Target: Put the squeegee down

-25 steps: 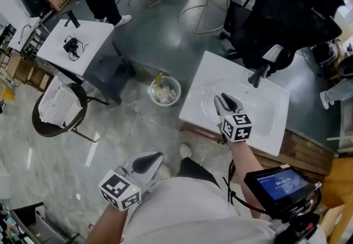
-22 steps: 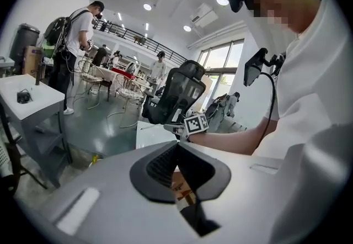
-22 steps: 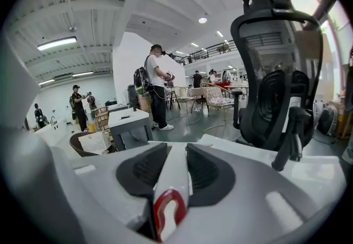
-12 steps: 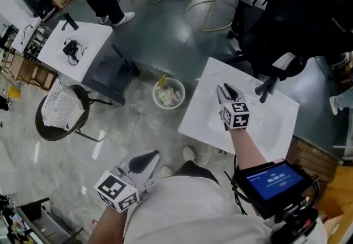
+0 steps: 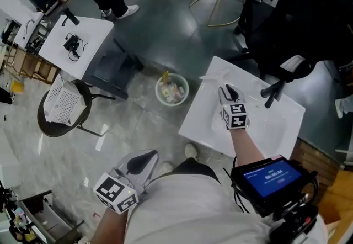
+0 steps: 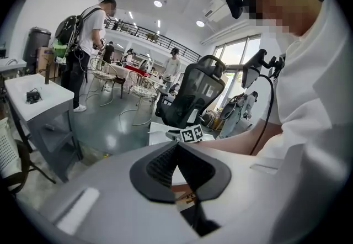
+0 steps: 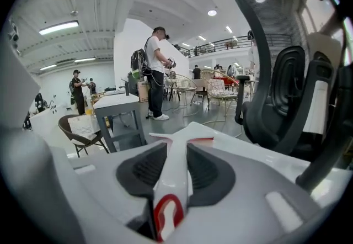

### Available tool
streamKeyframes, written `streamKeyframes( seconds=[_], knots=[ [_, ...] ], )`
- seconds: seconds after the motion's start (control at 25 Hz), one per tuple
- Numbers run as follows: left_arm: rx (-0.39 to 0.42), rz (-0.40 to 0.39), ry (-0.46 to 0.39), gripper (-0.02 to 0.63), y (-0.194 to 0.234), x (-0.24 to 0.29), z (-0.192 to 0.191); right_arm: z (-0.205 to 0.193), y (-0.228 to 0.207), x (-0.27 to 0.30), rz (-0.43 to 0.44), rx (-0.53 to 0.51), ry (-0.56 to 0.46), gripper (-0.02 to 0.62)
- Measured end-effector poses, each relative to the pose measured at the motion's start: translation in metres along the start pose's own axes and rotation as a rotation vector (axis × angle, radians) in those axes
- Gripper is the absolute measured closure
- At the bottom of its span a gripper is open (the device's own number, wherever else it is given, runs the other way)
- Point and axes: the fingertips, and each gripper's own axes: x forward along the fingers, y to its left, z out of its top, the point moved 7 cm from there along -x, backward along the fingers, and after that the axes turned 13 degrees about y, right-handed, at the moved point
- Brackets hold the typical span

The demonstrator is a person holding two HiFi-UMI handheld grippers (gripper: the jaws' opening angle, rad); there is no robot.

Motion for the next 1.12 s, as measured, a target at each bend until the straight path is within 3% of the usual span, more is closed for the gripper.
streamKeyframes(
  seconds=[0.44,1.12],
  knots=[
    [-0.012,0.001,0.013,0.601,0.001,0.006,0.003,-0.031,-0.001,0.02,0.018,-0.05,0.095,0.474],
    [-0.012,-0.01,0.01,0.6,0.003,0.001,-0.003,-0.029,-0.005,0.021,0.059,-0.026,0.121,0.453]
  ],
)
